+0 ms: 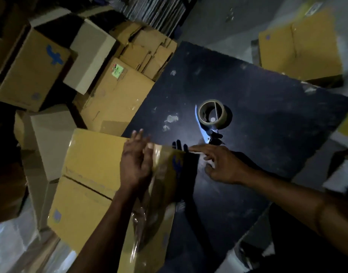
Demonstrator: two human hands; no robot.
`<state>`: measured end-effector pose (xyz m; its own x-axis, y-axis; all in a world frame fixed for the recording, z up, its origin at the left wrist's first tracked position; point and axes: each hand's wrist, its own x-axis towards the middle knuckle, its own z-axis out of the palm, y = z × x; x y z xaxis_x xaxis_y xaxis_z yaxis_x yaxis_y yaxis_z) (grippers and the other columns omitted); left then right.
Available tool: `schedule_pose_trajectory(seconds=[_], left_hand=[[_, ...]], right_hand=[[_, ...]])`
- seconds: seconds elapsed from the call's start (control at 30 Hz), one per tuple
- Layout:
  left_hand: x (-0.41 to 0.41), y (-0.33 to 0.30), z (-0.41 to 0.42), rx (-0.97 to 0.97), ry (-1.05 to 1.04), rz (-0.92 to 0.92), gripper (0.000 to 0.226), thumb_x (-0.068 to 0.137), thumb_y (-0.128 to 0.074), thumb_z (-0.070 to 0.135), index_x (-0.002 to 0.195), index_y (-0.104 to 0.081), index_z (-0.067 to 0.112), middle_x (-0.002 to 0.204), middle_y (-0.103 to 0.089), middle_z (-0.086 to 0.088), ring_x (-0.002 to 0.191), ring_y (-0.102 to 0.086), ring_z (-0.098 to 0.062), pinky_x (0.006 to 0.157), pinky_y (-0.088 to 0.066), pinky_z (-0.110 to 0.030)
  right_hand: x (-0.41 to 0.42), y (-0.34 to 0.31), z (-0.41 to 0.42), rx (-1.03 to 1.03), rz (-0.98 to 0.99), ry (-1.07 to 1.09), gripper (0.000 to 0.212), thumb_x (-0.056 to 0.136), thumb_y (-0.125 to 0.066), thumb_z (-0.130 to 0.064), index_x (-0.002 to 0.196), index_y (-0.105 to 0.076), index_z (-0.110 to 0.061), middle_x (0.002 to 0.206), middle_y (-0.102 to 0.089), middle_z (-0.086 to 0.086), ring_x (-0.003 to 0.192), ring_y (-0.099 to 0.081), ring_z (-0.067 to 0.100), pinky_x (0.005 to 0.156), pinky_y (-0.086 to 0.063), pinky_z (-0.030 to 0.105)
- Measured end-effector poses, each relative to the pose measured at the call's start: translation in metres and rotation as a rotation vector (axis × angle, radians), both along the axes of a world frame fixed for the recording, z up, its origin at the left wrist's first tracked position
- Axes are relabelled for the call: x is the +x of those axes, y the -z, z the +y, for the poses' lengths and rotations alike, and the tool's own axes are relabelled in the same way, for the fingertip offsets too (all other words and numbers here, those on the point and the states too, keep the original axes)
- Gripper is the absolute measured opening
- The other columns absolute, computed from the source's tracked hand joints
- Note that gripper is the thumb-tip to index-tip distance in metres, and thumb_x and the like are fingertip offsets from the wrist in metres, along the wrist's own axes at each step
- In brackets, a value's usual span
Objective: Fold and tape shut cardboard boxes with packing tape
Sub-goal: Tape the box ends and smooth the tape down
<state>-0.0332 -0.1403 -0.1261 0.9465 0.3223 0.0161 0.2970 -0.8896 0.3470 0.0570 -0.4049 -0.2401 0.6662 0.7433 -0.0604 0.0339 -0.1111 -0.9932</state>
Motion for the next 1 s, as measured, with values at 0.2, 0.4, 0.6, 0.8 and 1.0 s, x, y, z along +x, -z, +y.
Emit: schedule_pose_trajectory(seconds=[0.2,0.4,0.6,0.8,1.0], left_hand=[[0.018,0.015,0.018,-0.175,0.029,-0.258,0.037,0.107,-0.067,0.047,0.141,-0.074,0.036,0.150,-0.066,0.013,0.155,-0.043,-0.004,0.130,-0.035,-0.055],[0.018,0.016,0.023,-0.207,0.080,-0.256,0.032,0.102,-0.068,0.053,0.131,-0.078,0.042,0.145,-0.067,0.026,0.151,-0.044,0.006,0.134,-0.021,-0.060],[0.018,0.017,0.027,-0.265,0.110,-0.284,0.031,0.101,-0.070,0.050,0.131,-0.077,0.045,0.148,-0.066,0.021,0.153,-0.043,0.002,0.134,-0.024,-0.056],[0.018,0.015,0.026,-0.278,0.135,-0.290,0.032,0.100,-0.069,0.048,0.132,-0.075,0.043,0.150,-0.065,0.017,0.153,-0.043,0.002,0.135,-0.026,-0.053],[0.018,0.019,0.028,-0.287,0.148,-0.294,0.034,0.101,-0.069,0.045,0.134,-0.076,0.038,0.150,-0.065,0.013,0.154,-0.044,-0.002,0.133,-0.029,-0.056]], right_hand=[[0.016,-0.024,0.026,0.205,-0.093,0.292,0.076,0.081,-0.065,-0.011,0.153,-0.054,-0.030,0.154,-0.055,-0.014,0.138,-0.056,0.008,0.106,-0.054,0.026],[0.018,0.003,0.085,0.333,0.030,0.258,0.090,0.088,-0.084,-0.005,0.163,-0.040,-0.030,0.165,-0.044,-0.016,0.154,-0.038,0.007,0.118,-0.046,0.045],[-0.005,0.011,0.110,0.491,-0.008,0.376,0.074,0.088,-0.070,-0.017,0.156,-0.048,-0.039,0.159,-0.051,-0.018,0.148,-0.045,0.003,0.115,-0.045,0.025],[-0.045,0.016,0.118,0.488,-0.089,0.493,0.066,0.087,-0.060,-0.007,0.149,-0.061,-0.030,0.152,-0.059,-0.019,0.144,-0.052,0.002,0.117,-0.049,0.035],[-0.084,0.021,0.123,0.431,-0.354,0.524,0.085,0.074,-0.053,0.020,0.152,-0.058,-0.012,0.163,-0.048,-0.008,0.152,-0.042,0.007,0.120,-0.038,0.021]])
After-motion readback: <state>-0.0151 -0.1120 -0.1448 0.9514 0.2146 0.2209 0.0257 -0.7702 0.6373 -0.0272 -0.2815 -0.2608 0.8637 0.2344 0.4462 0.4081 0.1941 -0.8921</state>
